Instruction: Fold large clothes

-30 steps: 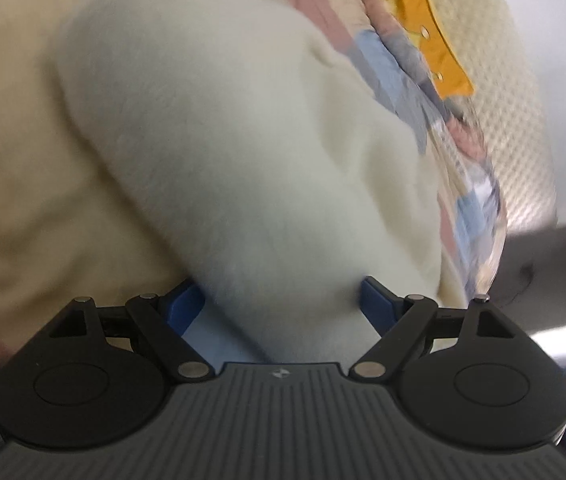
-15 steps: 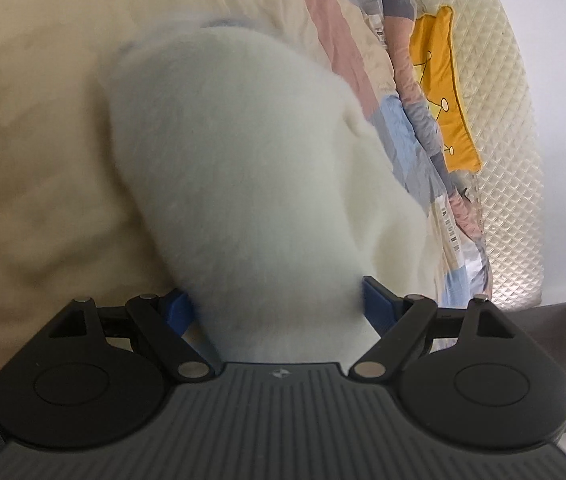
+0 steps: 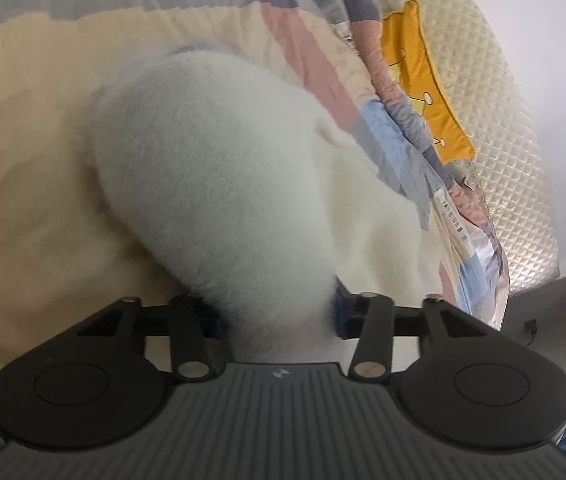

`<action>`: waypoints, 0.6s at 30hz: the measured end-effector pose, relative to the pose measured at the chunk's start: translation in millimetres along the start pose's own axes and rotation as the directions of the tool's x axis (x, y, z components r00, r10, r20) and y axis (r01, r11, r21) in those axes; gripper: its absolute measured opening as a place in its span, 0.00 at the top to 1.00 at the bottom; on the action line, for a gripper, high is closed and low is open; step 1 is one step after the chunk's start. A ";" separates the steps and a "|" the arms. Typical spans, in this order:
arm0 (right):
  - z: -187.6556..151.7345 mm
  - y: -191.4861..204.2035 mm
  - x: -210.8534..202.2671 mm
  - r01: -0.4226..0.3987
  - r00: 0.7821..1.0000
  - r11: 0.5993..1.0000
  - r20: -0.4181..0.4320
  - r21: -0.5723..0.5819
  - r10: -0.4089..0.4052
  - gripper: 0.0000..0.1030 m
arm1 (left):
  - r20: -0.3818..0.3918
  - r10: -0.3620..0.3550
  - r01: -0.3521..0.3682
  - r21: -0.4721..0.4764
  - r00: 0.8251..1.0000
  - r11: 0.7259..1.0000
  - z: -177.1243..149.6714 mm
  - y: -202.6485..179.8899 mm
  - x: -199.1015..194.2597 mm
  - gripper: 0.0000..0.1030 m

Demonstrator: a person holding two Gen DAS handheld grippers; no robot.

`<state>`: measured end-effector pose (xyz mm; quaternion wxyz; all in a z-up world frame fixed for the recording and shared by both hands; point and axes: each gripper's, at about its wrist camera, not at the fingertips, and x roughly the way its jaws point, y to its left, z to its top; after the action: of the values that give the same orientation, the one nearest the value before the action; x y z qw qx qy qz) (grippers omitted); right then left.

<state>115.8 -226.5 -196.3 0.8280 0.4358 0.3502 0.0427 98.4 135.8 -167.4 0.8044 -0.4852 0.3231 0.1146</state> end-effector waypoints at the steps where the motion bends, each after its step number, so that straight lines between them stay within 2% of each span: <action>1: 0.7 3.0 -2.7 -0.013 1.000 1.000 0.020 -0.017 0.013 0.62 | 0.002 -0.005 0.005 0.008 1.000 1.000 -0.6 -0.3 -4.0 0.56; 5: 4.0 12.1 -19.1 -0.088 0.993 0.994 0.077 -0.068 0.093 0.69 | 0.037 -0.030 0.028 0.065 0.999 0.998 -0.2 -15.3 -26.2 0.63; 12: 20.2 33.7 -54.7 -0.155 0.981 0.982 0.102 -0.112 0.166 0.70 | 0.059 -0.094 0.083 0.168 0.994 0.982 -2.7 -53.2 -78.5 0.64; 18: 33.4 50.3 -88.8 -0.191 0.978 0.977 0.065 -0.099 0.197 0.69 | -0.003 -0.124 0.122 0.200 0.992 0.972 3.7 -75.4 -117.1 0.63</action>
<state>81.4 -252.0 -97.8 0.8516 0.4307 0.2724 0.1230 47.8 116.2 -39.1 0.8563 -0.4203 0.2984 0.0340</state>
